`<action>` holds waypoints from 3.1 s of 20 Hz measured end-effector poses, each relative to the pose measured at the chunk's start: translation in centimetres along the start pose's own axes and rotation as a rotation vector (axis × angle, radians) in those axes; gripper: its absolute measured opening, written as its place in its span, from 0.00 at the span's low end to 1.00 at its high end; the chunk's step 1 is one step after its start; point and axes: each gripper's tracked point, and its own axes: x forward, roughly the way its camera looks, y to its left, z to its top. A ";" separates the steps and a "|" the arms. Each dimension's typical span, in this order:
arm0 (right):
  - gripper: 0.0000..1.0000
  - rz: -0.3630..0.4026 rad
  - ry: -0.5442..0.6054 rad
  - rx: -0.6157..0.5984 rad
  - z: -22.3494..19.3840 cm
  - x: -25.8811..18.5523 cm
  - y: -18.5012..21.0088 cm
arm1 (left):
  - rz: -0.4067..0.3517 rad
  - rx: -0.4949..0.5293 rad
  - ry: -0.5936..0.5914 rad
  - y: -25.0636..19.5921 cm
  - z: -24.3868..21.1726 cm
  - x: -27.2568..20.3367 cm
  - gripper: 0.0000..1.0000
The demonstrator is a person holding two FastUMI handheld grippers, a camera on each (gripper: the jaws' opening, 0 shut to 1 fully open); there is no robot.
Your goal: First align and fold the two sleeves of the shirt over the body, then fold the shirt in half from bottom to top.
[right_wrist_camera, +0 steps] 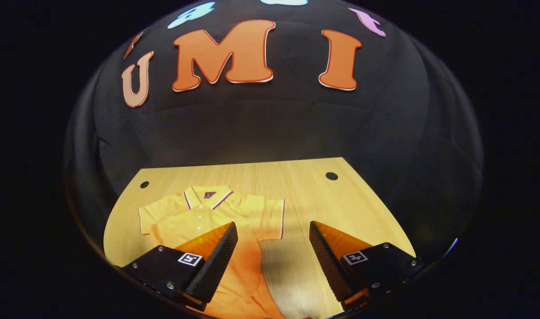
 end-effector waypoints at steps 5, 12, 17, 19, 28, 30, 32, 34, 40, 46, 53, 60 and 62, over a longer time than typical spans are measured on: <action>0.99 0.055 0.165 0.037 -1.7 5.1 -0.1 | 0.095 0.005 0.043 1.6 -0.9 -0.8 0.98; 0.98 0.092 0.347 0.050 -3.0 11.0 -0.6 | 0.203 0.001 0.111 1.9 -2.7 -2.3 0.98; 0.98 0.099 0.466 0.104 -4.3 15.2 -1.4 | 0.267 0.025 0.143 1.7 -3.3 -3.7 0.98; 0.97 0.082 0.511 0.091 -5.0 16.9 -2.0 | 0.297 0.026 0.163 2.0 -3.8 -4.0 0.97; 0.92 0.105 0.681 0.104 -7.9 21.3 -1.5 | 0.363 0.037 0.256 0.7 -6.4 -6.1 0.98; 1.00 0.107 0.687 0.096 -8.0 22.3 -1.1 | 0.370 0.043 0.277 0.3 -6.8 -6.5 0.98; 0.87 0.102 0.693 0.094 -8.2 23.0 -0.8 | 0.375 0.048 0.291 -0.1 -7.1 -6.7 0.98; 0.84 0.103 0.703 0.065 -8.3 23.4 -0.4 | 0.380 0.052 0.300 -0.2 -7.3 -6.6 0.99; 0.75 0.059 0.754 -0.003 -8.5 24.4 -0.6 | 0.391 0.060 0.314 -0.4 -7.3 -5.3 0.99; 0.22 0.104 0.738 -0.043 -8.6 24.5 -0.8 | 0.354 0.063 0.324 -1.8 -7.5 -3.3 1.00; 0.06 0.184 0.649 0.015 -6.1 23.8 0.1 | 0.329 0.061 0.322 -2.3 -7.5 -2.3 0.99; 0.06 0.263 0.577 -0.037 -2.2 21.2 4.2 | 0.347 0.031 0.343 -1.4 -8.3 -2.5 0.99; 0.06 0.276 0.559 -0.059 -1.4 20.8 5.4 | 0.355 0.033 0.342 -1.3 -8.3 -2.9 1.00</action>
